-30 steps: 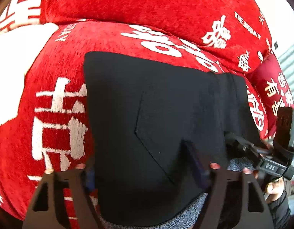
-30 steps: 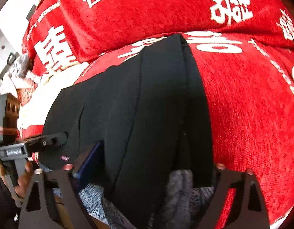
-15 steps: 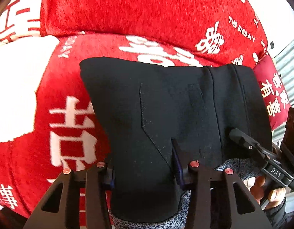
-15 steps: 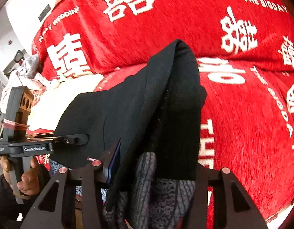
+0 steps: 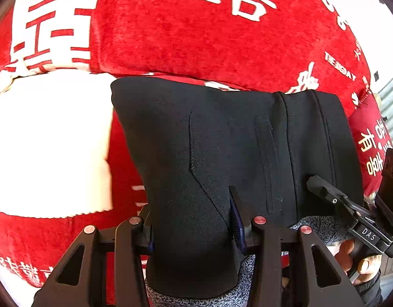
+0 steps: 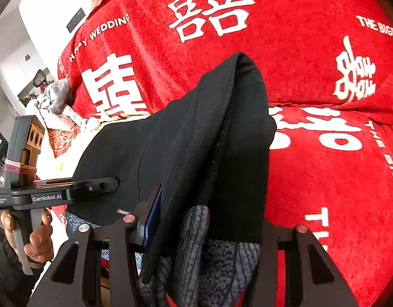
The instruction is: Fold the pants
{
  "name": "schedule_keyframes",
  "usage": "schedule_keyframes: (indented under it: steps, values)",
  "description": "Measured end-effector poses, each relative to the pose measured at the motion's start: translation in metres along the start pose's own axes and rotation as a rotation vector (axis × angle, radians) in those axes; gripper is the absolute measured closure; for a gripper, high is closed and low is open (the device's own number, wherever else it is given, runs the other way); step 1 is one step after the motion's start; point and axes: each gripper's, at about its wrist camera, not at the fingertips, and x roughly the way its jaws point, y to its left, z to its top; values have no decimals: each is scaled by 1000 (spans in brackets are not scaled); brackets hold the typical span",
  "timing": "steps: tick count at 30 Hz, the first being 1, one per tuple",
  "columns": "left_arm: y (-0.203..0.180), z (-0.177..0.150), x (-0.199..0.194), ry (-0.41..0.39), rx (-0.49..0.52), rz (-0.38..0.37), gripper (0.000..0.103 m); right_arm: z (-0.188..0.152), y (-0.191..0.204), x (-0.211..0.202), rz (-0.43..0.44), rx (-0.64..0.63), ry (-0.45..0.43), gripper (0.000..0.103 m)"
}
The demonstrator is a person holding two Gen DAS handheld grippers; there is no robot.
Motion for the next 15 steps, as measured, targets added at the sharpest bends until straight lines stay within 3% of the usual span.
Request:
schedule_keyframes:
  steps: [15]
  values:
    - [45,20,44,88,-49,37,57,9,5,68,-11,44,103,52]
